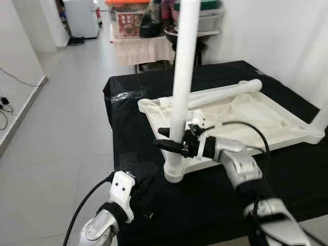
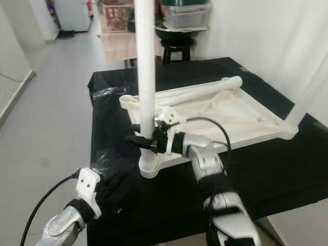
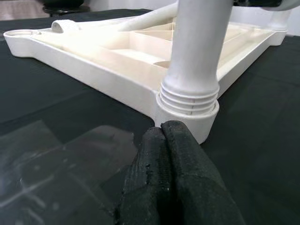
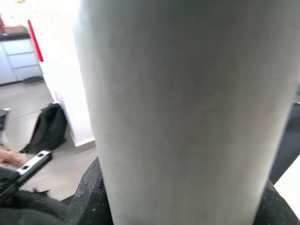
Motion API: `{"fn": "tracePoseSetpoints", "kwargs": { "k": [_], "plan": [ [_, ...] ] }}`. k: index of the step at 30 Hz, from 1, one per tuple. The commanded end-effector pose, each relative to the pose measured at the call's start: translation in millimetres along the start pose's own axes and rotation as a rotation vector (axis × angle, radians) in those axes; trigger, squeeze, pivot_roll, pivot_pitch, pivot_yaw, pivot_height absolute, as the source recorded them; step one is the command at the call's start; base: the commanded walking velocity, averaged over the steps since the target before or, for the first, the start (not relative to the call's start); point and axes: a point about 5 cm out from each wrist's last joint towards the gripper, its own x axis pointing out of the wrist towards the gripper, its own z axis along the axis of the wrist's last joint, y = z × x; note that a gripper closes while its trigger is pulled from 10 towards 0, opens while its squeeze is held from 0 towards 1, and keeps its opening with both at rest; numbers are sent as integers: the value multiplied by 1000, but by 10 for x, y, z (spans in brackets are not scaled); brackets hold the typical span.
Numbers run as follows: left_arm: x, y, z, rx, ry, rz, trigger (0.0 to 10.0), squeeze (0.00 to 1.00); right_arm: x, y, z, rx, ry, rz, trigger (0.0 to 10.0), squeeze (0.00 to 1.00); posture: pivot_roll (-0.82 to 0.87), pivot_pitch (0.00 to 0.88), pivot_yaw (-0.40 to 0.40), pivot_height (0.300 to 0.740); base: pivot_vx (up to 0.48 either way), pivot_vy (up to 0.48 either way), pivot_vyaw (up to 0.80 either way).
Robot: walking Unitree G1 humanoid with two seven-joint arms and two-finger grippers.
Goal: Building children table
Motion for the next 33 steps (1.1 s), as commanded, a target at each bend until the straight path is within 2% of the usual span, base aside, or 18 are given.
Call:
{"fn": "tracePoseSetpoints", "kwargs": {
  "k": [1, 2, 4, 5, 6, 7, 16, 17, 18, 19, 23, 24, 25, 26, 27, 28, 31, 33],
  "plan": [
    [-33, 10, 2, -5, 8, -2, 10000, 0, -21, 83, -407, 116, 83, -342, 0, 0, -47, 0, -2, 740, 0, 0, 0],
    [-33, 10, 2, -5, 8, -2, 10000, 0, -21, 83, -407, 116, 83, -342, 0, 0, -47, 0, -2, 740, 0, 0, 0],
    [-48, 23, 6, -7, 7, -1, 10000, 0, -83, 165, -605, 214, 73, -757, 0, 0, -47, 0, -2, 740, 0, 0, 0],
    [-48, 23, 6, -7, 7, -1, 10000, 0, -83, 165, -605, 214, 73, -757, 0, 0, -47, 0, -2, 740, 0, 0, 0],
    [-49, 30, 8, -8, 7, 0, 10000, 0, -15, 343, -724, 212, 122, -704, 0, 0, -58, 0, 4, 740, 0, 0, 0],
    [-48, 37, 6, -8, 9, -1, 10000, 0, 25, 358, -709, 194, 131, -653, 0, 0, -59, 0, 5, 740, 0, 0, 0],
    [-33, 46, 5, -5, 10, 0, 10000, 0, 125, 319, -756, 186, 171, -557, 0, 0, -38, 0, -14, 740, 0, 0, 0],
    [-32, 49, 6, -5, 9, 6, 10000, 0, 133, 317, -705, 206, 146, -517, 10000, 0, -37, 0, -1, 740, 0, 0, 0],
    [-32, 49, 6, -5, 9, 6, 10000, 0, 133, 317, -705, 206, 146, -517, 10000, 0, -37, 0, -1, 740, 0, 0, 0],
    [-27, 47, 4, -6, 10, 4, 10000, 0, 148, 298, -598, 204, 105, -414, 10000, 1000, -36, 0, -3, 740, 0, 0, 0],
    [-21, 40, 0, -10, 13, -3, 10000, 0, 168, 307, -373, 170, 45, -262, 10000, 1000, -39, 0, 0, 740, 0, 0, 0],
    [-16, 35, 0, -11, 14, -7, 10000, 0, 166, 269, -227, 137, 24, -141, 10000, 145, -34, 0, -5, 740, 0, 0, 0],
    [-16, 35, 0, -11, 14, -7, 10000, 0, 166, 269, -227, 137, 24, -141, 10000, 145, -34, 0, -5, 740, 0, 0, 0],
    [-11, 30, -2, -12, 14, -9, 10000, 0, 152, 242, -120, 118, 12, -39, 10000, 0, -29, 0, -11, 740, 0, 0, 0],
    [-11, 30, -2, -12, 14, -9, 10000, 0, 152, 242, -120, 118, 12, -39, 10000, 0, -29, 0, -11, 740, 0, 0, 0],
    [-5, 23, -4, -11, 13, -8, 10000, 0, 132, 202, -18, 88, 10, 80, 10000, 0, -18, 0, -19, 740, 0, 0, 0],
    [2, 15, -3, -7, 11, -5, 10000, 0, 127, 127, 81, 71, 19, 190, 10000, 0, -9, 0, -25, 740, 0, 0, 0],
    [5, 12, -4, -6, 10, -3, 10000, 0, 138, 94, 104, 67, 24, 210, 10000, 0, -4, 0, -30, 740, 0, 0, 0]
  ]
}}
